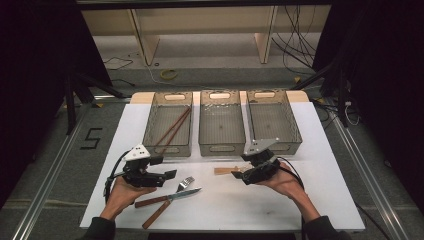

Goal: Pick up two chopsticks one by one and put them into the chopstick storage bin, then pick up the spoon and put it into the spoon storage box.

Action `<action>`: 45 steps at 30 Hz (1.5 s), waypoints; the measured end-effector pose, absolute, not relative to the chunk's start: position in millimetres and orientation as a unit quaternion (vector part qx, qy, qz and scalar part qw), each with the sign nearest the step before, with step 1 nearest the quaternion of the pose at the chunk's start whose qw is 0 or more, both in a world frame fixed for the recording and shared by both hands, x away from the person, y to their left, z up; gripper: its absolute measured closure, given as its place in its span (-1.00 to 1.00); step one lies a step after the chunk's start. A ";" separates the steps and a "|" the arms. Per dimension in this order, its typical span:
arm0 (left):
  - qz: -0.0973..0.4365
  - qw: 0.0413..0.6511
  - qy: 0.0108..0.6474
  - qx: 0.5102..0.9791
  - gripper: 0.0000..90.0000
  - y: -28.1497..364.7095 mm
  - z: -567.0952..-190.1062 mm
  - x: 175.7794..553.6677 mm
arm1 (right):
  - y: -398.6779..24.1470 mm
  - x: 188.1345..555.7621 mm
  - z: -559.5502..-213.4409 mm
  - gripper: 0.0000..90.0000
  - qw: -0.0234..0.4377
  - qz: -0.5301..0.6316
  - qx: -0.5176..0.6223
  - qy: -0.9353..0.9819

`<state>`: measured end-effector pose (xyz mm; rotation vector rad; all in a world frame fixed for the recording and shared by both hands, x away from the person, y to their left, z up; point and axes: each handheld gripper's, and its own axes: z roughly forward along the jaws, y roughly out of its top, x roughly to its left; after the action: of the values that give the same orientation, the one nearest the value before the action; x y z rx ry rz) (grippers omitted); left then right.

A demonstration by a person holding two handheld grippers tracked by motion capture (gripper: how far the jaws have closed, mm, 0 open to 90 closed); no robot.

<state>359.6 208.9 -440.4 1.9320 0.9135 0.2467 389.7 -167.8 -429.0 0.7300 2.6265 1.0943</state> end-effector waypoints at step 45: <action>0.122 0.481 0.366 0.787 -0.59 201.7 -457.8 341.3 | -104.9 435.0 -459.4 0.25 0.068 0.238 0.151 0.957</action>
<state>341.3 201.7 -457.8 1.9191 0.8921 0.2964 435.0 -104.9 -459.4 0.4538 2.8834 0.7166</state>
